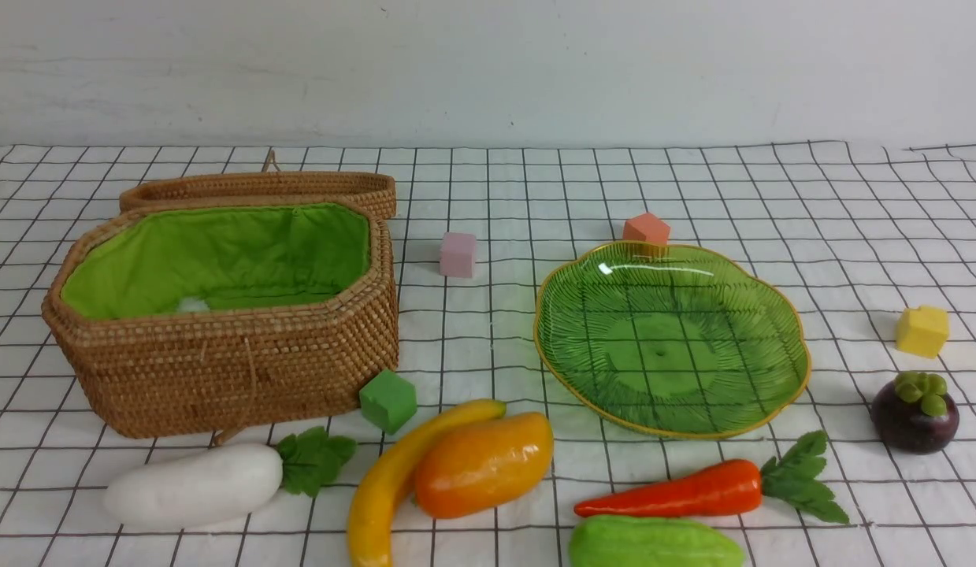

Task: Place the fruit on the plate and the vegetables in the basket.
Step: Take a daikon with your left arm and place it on the basket on the left.

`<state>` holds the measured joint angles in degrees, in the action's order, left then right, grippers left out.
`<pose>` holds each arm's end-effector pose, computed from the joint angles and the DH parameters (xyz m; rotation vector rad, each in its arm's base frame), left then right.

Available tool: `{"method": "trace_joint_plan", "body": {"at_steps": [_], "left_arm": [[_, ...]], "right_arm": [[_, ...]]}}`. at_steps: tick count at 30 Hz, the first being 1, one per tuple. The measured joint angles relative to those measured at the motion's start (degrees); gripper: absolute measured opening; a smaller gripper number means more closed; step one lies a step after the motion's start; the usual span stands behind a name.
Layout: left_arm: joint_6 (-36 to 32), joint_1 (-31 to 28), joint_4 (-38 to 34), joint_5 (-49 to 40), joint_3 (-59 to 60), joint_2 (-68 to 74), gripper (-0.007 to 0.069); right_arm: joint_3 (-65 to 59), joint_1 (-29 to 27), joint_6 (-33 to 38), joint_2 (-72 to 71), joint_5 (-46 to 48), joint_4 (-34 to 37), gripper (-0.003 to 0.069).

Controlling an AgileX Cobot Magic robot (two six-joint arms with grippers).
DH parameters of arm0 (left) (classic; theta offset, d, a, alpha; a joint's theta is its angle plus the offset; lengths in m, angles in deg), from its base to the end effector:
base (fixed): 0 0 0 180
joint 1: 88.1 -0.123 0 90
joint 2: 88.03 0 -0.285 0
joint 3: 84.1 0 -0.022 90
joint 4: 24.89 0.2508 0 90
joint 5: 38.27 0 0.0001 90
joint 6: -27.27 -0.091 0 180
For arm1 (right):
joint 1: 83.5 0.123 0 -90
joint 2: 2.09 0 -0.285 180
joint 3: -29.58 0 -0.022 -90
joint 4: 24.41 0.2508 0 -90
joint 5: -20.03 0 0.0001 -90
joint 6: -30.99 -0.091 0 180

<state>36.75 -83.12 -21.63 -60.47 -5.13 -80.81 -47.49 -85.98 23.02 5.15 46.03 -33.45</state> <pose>0.0523 -0.0026 0.1687 -0.0391 1.8924 -0.1159 0.0496 -0.0084 0.1745 0.0851 1.9188 -0.0972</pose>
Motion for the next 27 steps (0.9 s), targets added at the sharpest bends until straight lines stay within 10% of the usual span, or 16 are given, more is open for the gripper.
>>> {"method": "trace_joint_plan", "body": {"at_steps": [27], "left_arm": [[2.58,0.00,-3.26,10.97,0.00,0.00,0.0239]], "right_arm": [[0.00,0.00,0.00,0.00,0.00,0.00,0.0238]]}}
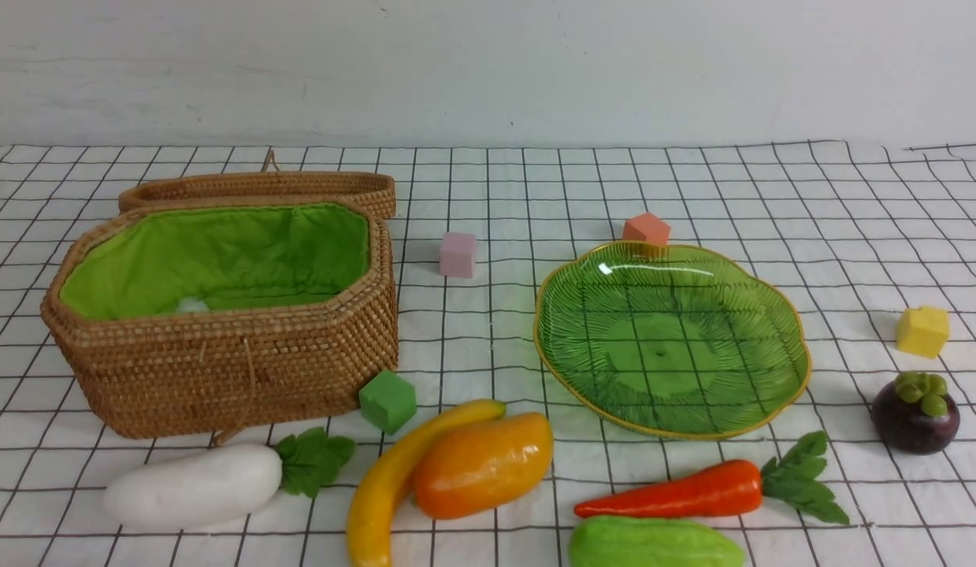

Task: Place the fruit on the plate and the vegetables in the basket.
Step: Take a daikon with your left arm and place it on the basket on the left.

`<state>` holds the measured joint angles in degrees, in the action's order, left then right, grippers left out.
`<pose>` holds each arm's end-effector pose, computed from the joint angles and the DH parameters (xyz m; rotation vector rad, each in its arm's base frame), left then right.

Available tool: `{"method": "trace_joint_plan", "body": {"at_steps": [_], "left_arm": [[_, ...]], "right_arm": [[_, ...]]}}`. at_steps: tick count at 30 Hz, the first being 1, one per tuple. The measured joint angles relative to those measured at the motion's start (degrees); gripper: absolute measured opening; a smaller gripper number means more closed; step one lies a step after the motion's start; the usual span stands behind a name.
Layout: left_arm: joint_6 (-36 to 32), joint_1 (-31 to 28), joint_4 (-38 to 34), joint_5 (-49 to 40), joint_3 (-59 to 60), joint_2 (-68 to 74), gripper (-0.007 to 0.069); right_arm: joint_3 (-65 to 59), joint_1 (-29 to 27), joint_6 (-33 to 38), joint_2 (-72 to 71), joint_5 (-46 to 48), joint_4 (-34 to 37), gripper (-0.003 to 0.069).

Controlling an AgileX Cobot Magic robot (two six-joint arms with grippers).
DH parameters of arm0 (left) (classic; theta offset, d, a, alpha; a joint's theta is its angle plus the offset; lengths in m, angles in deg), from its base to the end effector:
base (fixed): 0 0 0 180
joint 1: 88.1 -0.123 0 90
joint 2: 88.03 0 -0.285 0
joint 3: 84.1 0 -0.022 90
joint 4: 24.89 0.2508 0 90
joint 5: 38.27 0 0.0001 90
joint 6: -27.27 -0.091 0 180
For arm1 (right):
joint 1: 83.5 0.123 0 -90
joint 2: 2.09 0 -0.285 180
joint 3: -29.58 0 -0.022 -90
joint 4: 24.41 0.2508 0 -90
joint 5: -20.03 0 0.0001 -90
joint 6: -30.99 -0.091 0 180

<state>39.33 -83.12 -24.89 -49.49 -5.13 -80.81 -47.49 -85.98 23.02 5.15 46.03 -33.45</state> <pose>0.0561 -0.0049 0.1856 -0.1053 1.7018 -0.2219 0.0496 -0.0084 0.1745 0.0851 1.9188 -0.0972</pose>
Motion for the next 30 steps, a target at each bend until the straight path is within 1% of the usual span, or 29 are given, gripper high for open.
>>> {"method": "trace_joint_plan", "body": {"at_steps": [1,2,3,6,7,8,10,12,14,17,20,22,23,25,28,30], "left_arm": [[1.83,0.00,-2.12,4.44,0.00,0.00,0.0239],[2.22,0.00,-2.55,6.30,0.00,0.00,0.0239],[5.36,0.00,-6.12,14.33,0.00,0.00,0.0239],[7.43,0.00,-8.97,27.85,0.00,0.00,0.0239],[7.74,0.00,-9.40,31.12,-0.18,0.00,0.0239],[8.02,0.00,-9.57,32.48,-1.06,0.00,0.0239],[8.24,0.00,-9.77,31.98,-3.72,0.06,0.0239],[8.24,0.00,-9.77,30.15,-8.97,1.01,0.0239],[7.79,0.00,-9.77,23.29,-21.17,5.80,0.0239],[6.70,0.00,-9.77,11.22,-35.36,14.05,0.0239],[6.26,0.00,-9.50,-4.60,-46.57,24.03,0.0239],[6.05,0.00,-8.99,-12.74,-50.25,29.91,0.0239],[6.04,0.00,-8.88,-14.09,-50.79,31.19,0.0239],[4.97,0.00,-6.46,-18.47,-52.67,38.83,0.0239],[4.14,0.00,-3.43,-20.00,-53.20,46.14,0.0239],[5.24,0.00,-3.29,-21.46,-53.27,49.28,0.0239]], "right_arm": [[0.00,0.00,0.00,0.00,0.00,0.00,0.0238],[0.00,0.00,0.00,0.00,0.00,0.00,0.0238],[0.00,0.00,0.00,0.00,0.00,0.00,0.0238],[0.00,0.00,0.00,0.00,0.00,0.00,0.0238],[0.00,0.00,0.00,0.00,0.00,0.00,0.0238],[0.00,0.00,0.00,0.00,0.00,0.00,0.0238],[0.00,0.00,0.00,0.00,0.00,0.00,0.0238],[0.00,0.00,0.00,0.00,0.00,0.00,0.0238],[0.00,0.00,0.00,0.00,0.00,0.00,0.0238],[0.00,0.00,0.00,0.00,0.00,0.00,0.0238],[0.00,0.00,0.00,0.00,0.00,0.00,0.0238],[0.00,0.00,0.00,0.00,0.00,0.00,0.0238],[0.00,0.00,0.00,0.00,0.00,0.00,0.0238],[0.00,0.00,0.00,0.00,0.00,0.00,0.0238],[0.00,0.00,0.00,0.00,0.00,0.00,0.0238],[0.00,0.00,0.00,0.00,0.00,0.00,0.0238]]}}
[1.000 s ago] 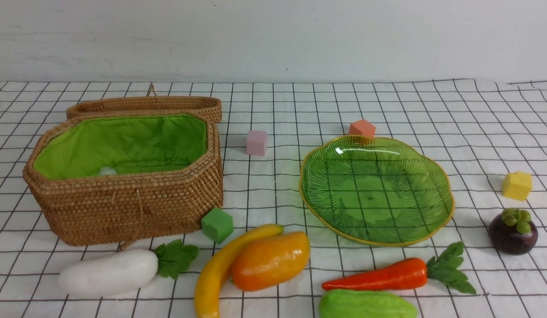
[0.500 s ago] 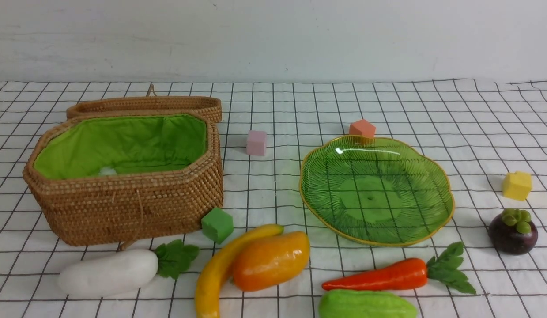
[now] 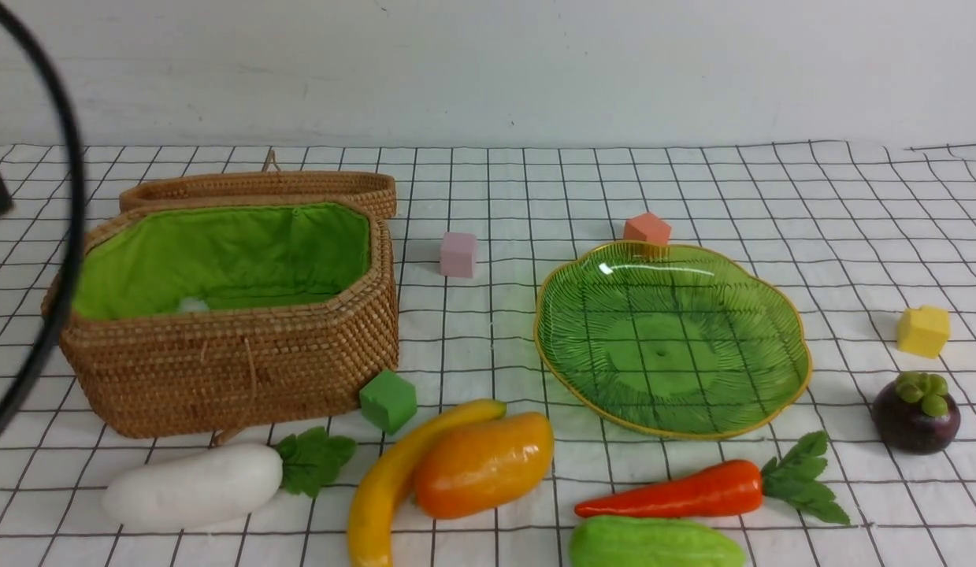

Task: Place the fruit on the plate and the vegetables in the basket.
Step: Take a daikon with your left arm and place it on the basket on the left.

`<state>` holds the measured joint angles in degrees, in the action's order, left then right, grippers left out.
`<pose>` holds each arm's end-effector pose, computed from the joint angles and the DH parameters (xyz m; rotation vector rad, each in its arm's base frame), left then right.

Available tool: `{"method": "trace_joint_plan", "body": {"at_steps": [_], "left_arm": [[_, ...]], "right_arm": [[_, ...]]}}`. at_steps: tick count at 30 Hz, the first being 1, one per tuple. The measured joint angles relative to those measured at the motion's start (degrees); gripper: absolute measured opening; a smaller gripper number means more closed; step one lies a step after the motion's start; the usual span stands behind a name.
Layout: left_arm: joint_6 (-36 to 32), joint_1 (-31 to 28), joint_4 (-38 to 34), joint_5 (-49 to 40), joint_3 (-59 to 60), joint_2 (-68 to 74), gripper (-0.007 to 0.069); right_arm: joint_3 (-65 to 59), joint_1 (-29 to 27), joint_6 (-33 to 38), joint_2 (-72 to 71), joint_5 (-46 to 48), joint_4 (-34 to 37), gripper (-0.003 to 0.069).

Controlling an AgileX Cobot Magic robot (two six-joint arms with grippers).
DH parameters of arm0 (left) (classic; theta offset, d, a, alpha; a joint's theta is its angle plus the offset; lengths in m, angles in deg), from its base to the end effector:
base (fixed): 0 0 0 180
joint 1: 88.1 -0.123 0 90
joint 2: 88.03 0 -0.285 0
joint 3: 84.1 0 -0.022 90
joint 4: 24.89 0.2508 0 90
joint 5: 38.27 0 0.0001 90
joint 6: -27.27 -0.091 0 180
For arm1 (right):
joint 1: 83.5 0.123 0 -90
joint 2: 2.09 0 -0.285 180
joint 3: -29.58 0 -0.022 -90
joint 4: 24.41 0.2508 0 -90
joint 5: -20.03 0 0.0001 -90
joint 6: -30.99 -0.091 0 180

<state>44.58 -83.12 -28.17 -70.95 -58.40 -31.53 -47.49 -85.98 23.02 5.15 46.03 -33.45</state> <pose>0.1698 -0.0176 0.3782 -0.2452 2.0027 -0.3101 0.0496 -0.0084 0.1745 0.0851 1.9188 -0.0972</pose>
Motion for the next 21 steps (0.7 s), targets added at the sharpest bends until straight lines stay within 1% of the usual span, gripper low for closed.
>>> {"method": "trace_joint_plan", "body": {"at_steps": [2,5,6,7,8,9,10,11,13,14,15,16,17,18,19,21], "left_arm": [[4.65,0.00,-0.95,-3.91,0.00,7.04,0.0239],[7.38,0.00,-1.74,-7.22,-0.05,12.34,0.0239],[7.53,0.00,-1.91,-9.91,-0.60,15.68,0.0242],[5.23,0.00,-1.78,-12.64,-1.75,19.09,0.0248],[3.92,0.00,-1.62,-13.39,-2.17,19.50,0.0251],[0.37,0.07,-1.19,-14.78,-3.06,21.00,0.0255],[-6.83,0.43,-0.29,-16.64,-4.52,23.31,0.0260],[-17.30,0.78,0.75,-17.22,-5.33,25.15,0.0264],[-26.43,1.05,1.06,-17.22,-5.73,26.98,0.0266],[-34.98,1.20,0.79,-16.74,-5.86,28.89,0.0269],[-38.69,1.26,0.38,-16.38,-5.92,29.89,0.0271],[-46.46,1.33,-1.20,-15.33,-6.04,32.54,0.0283],[-49.94,1.33,-1.89,-14.61,-6.03,34.38,0.0300],[-50.53,1.33,-1.98,-14.61,-6.03,34.67,0.0304],[-53.86,1.33,-2.16,-13.99,-6.03,36.51,0.0348],[-55.51,1.33,-1.68,-13.00,-6.03,38.53,0.0420]], "right_arm": [[0.00,0.00,0.00,0.00,0.00,0.00,0.0238],[0.00,0.00,0.00,0.00,0.00,0.00,0.0238],[0.00,0.00,0.00,0.00,0.00,0.00,0.0238],[0.00,0.00,0.00,0.00,0.00,0.00,0.0238],[0.00,0.00,0.00,0.00,0.00,0.00,0.0238],[0.00,0.00,0.00,0.00,0.00,0.00,0.0238],[0.00,0.00,0.00,0.00,0.00,0.00,0.0238],[0.00,0.00,0.00,0.00,0.00,0.00,0.0238],[0.00,0.00,0.00,0.00,0.00,0.00,0.0238],[0.00,0.00,0.00,0.00,0.00,0.00,0.0238],[0.00,0.00,0.00,0.00,0.00,0.00,0.0238],[0.00,0.00,0.00,0.00,0.00,0.00,0.0238],[0.00,0.00,0.00,0.00,0.00,0.00,0.0238],[0.00,0.00,0.00,0.00,0.00,0.00,0.0238],[0.00,0.00,0.00,0.00,0.00,0.00,0.0238],[0.00,0.00,0.00,0.00,0.00,0.00,0.0238]]}}
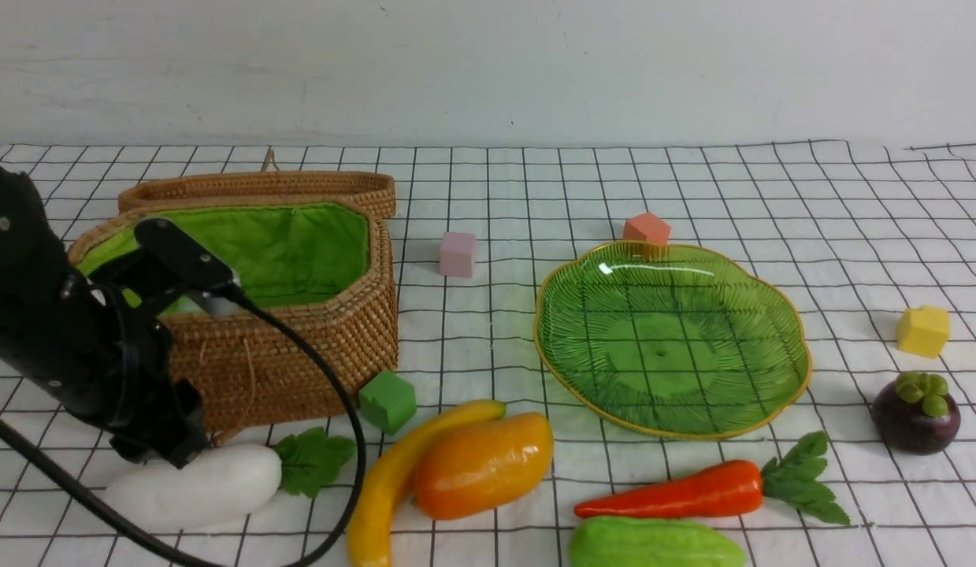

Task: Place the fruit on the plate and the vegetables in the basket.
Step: Take a daikon with your left arm and place it on the basket on the left.

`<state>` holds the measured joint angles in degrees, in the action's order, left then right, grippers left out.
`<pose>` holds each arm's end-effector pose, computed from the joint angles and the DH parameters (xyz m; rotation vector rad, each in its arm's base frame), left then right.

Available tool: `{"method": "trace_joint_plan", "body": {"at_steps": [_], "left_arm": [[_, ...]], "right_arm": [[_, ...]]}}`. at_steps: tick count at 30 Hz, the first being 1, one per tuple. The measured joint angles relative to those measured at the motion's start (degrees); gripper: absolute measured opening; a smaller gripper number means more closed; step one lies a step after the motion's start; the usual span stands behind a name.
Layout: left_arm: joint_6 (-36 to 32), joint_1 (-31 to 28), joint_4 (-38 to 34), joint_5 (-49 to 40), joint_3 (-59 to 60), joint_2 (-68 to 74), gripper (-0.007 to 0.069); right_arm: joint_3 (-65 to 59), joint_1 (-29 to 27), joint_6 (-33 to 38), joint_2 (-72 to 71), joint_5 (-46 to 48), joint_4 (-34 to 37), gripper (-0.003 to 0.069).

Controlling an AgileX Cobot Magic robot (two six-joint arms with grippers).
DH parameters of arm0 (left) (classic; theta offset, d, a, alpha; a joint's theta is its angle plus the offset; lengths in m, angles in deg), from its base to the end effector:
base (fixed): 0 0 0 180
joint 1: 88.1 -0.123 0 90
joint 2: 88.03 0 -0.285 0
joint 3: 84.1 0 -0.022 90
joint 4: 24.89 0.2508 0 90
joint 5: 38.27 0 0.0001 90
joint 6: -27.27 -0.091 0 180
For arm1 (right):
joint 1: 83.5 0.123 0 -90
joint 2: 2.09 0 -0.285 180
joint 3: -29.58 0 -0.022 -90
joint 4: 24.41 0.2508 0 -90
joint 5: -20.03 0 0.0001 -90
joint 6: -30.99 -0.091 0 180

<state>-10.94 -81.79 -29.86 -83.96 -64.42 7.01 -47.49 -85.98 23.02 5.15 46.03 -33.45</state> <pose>0.2902 -0.0378 0.2365 0.9933 2.6106 0.0350 0.0496 -0.0084 0.1745 0.0851 1.9188 -0.0972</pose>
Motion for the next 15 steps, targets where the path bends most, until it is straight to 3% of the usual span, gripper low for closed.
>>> {"method": "trace_joint_plan", "body": {"at_steps": [3,6,10,15], "left_arm": [[-0.62,0.00,0.86,2.53,0.00,3.09,0.0586],[-0.54,0.00,0.68,3.03,-0.14,6.16,0.0658],[-0.54,0.00,0.63,1.98,-0.16,9.72,0.0663],[-0.71,0.00,-0.62,1.66,-0.70,11.81,0.0584]], "right_arm": [[0.00,0.00,0.00,0.00,0.00,0.00,0.0238],[0.00,0.00,0.00,0.00,0.00,0.00,0.0238],[0.00,0.00,0.00,0.00,0.00,0.00,0.0238],[0.00,0.00,0.00,0.00,0.00,0.00,0.0238]]}}
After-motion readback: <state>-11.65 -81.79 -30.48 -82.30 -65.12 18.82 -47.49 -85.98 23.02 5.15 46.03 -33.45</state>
